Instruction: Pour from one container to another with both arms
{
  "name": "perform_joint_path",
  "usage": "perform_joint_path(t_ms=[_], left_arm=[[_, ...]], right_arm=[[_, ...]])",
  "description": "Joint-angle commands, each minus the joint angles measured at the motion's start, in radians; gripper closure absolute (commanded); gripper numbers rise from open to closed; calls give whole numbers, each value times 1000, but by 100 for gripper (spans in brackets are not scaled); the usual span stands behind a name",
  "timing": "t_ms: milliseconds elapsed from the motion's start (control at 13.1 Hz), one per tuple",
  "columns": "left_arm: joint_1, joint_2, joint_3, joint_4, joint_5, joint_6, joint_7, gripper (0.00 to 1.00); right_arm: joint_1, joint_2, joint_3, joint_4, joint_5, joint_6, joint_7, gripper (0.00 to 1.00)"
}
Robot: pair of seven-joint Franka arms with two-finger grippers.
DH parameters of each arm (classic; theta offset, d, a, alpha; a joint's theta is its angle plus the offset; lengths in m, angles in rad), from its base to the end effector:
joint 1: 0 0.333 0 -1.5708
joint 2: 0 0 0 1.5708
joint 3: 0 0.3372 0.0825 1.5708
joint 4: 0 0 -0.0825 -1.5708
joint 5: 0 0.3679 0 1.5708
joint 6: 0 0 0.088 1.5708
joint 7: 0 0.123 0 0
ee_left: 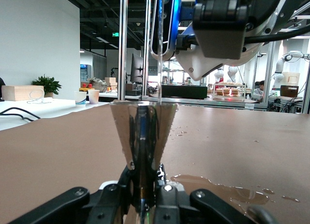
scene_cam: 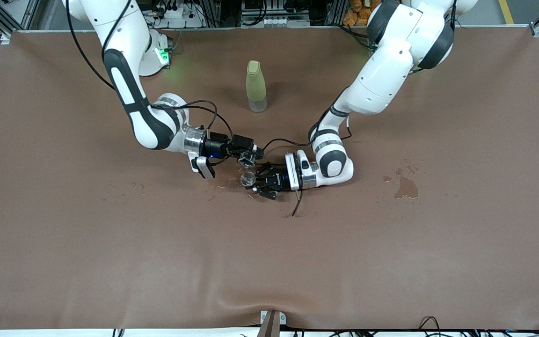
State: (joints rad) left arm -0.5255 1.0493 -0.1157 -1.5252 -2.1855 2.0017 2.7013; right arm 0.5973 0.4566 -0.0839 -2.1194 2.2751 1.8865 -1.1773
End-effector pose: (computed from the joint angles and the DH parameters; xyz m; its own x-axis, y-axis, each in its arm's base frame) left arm 0.5437 -0.4624 0.0854 0.0481 0.0129 0.9988 -0.9882 -0.1453 0.0495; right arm 0.4908 0.3580 0.2595 0.9706 -0.2345 0.0546 0.0629 0.0280 -0.9976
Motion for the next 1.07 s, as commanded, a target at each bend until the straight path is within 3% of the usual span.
perform_joint_path(t_ms=[0,995], left_arm=[[2,-37,-2,-36,-4,6,9,100],[10,-40,-4,-38,-4,-3,5,100]], right_arm=[[-1,-15,4,-4,21,9,53,100],[-8,-13,4,10,37,8,297,100]])
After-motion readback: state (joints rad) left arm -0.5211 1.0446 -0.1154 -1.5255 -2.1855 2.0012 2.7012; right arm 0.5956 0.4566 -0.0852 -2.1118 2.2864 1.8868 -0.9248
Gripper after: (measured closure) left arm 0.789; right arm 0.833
